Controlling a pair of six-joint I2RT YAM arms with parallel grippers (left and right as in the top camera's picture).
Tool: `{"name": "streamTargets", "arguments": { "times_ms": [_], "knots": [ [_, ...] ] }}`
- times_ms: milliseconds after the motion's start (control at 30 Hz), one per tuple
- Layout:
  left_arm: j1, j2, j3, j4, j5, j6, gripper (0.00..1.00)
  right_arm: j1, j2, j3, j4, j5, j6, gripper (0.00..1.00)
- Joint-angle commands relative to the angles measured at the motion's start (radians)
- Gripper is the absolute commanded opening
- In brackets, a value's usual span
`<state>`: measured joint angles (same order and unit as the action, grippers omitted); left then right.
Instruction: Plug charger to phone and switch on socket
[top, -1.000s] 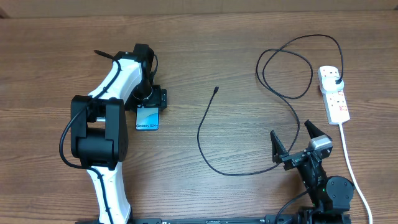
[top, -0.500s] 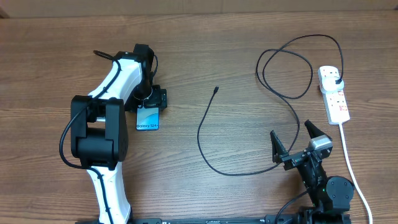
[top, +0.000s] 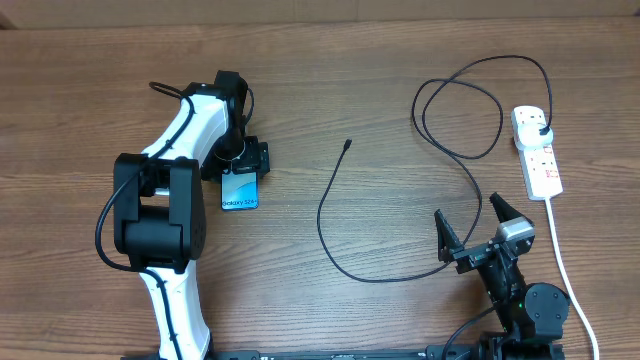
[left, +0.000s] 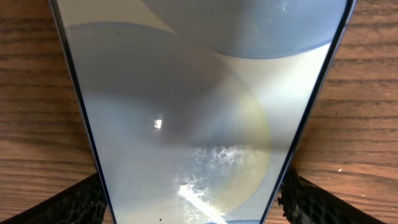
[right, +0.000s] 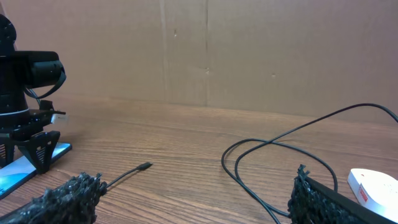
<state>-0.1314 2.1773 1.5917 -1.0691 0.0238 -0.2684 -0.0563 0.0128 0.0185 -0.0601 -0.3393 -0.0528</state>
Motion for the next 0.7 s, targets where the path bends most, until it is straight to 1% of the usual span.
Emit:
{"name": "streamTargets", "arguments": {
  "times_ms": [0, 300, 667],
  "knots": [
    [-0.006, 0.016, -0.020, -0.001, 0.055, -0.028, 0.92, 0.005, -0.010, -0.011, 0.006, 0.006, -0.001, 1.00],
    [-0.006, 0.016, -0.020, -0.004, 0.055, -0.054, 0.92, 0.005, -0.010, -0.011, 0.006, 0.006, -0.001, 1.00],
    [-0.006, 0.016, -0.020, -0.005, 0.056, -0.054, 0.92, 0.005, -0.010, -0.011, 0.006, 0.006, -0.001, 1.00]
  ]
}}
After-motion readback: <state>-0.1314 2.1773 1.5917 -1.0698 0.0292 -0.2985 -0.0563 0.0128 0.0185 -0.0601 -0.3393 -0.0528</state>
